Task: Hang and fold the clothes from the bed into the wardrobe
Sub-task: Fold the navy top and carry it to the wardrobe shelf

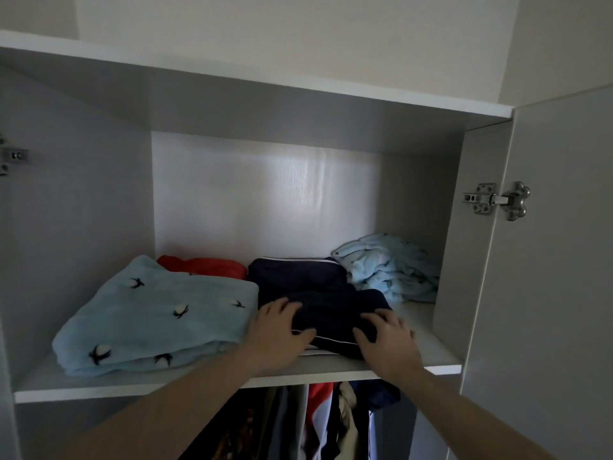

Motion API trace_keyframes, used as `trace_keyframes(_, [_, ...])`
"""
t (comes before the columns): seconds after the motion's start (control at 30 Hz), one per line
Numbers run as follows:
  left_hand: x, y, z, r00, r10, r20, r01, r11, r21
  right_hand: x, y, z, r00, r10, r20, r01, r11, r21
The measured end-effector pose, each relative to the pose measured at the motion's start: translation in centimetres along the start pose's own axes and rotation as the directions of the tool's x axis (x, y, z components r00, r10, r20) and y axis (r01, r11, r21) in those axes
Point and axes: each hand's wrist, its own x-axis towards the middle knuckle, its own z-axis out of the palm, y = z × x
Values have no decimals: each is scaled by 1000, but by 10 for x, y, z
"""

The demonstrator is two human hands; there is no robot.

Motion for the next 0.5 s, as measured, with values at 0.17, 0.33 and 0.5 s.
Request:
trace_keyframes(0.17, [-4, -14, 28, 993, 41, 107, -62, 978, 201, 2, 4, 20, 995, -10, 94, 19, 995, -100])
trace_keyframes(0.33, [-11, -6, 34, 997, 14, 76, -34, 966, 257, 1, -9, 20, 988, 44, 148, -24, 990, -136])
trace_keyframes(0.5, [-70, -13, 28, 992, 121, -19, -115, 971, 210, -47, -15, 21, 993, -51, 104, 56, 997, -43])
